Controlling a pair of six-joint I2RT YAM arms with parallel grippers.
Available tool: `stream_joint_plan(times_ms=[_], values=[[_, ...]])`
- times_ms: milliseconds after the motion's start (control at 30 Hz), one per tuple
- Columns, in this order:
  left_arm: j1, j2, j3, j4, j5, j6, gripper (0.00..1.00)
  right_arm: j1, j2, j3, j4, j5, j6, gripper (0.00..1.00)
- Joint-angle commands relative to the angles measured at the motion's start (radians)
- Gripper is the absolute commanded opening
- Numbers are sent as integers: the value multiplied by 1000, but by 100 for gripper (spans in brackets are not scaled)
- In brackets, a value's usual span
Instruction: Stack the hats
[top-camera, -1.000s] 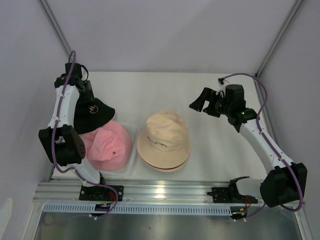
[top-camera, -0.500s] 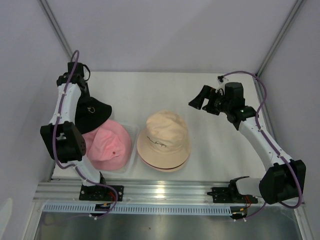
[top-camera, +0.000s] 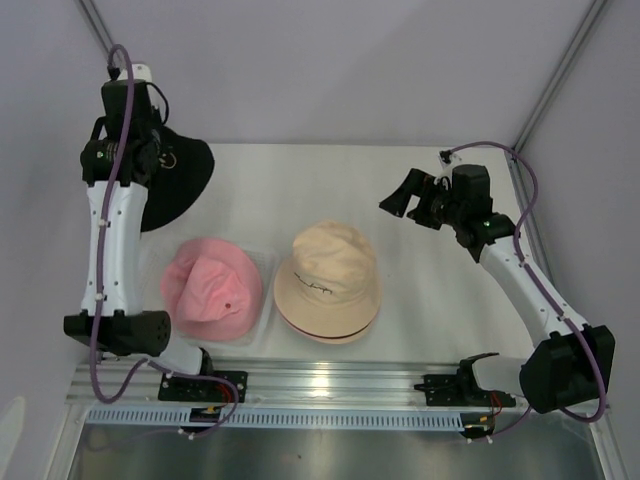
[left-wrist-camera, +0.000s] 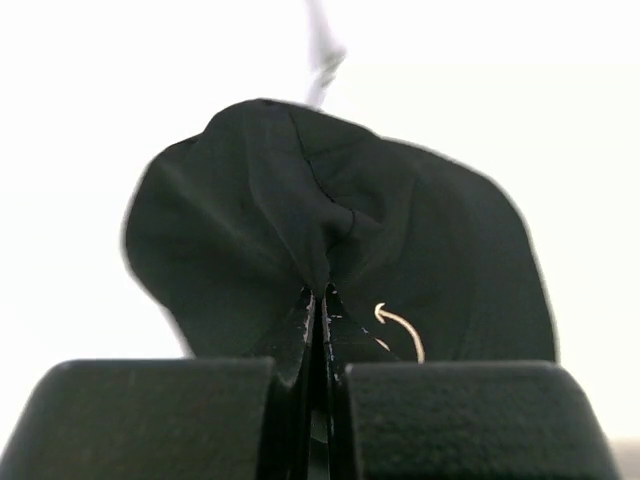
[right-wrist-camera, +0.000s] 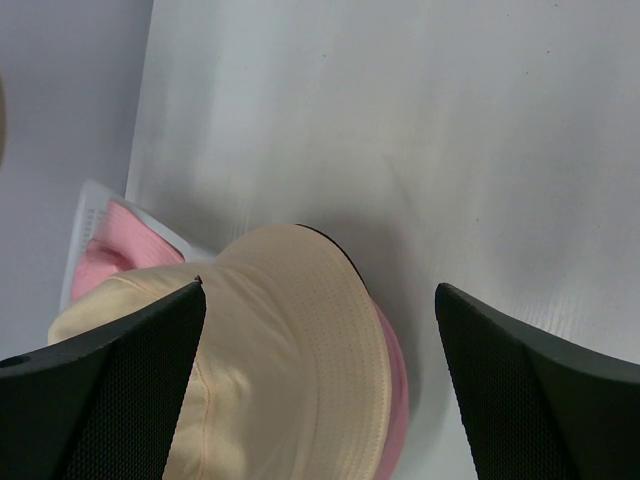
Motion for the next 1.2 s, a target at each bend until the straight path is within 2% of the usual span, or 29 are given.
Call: stream_joint_plan(times_ms=[0,33,100,133,200,233,400,567,900,1167], values=[[-149,-87,90,-32,73,39,1,-6,-42,37,15,38,16,100],[-248,-96,93,-33,69,43,1,-8,-49,43,2,56,14,99],[-362,-107,111,-32,44,57,1,-17,-67,48,-42,79,16,100],[-478,-105,117,-35,21,62,1,-21,-96,46,-54,97,16,100],[-581,-81,148,-39,4,62,1,-35,-128,37,-102,113,11,100],[-671,-67,157,-47,-11,62,1,-55,-160,36,-123,134,10,100],[-914,27,238,-107,-72,51,1,-144,-277,2,-251,139,13,99],[-1043,41,226,-154,-137,50,1,-205,-417,-18,-333,136,2,100],[-1238,41,91,-252,-247,-50,1,-213,-540,-35,-429,150,3,99],[-1298,-33,-125,-190,-172,-223,1,-212,-579,-130,-375,43,58,100]])
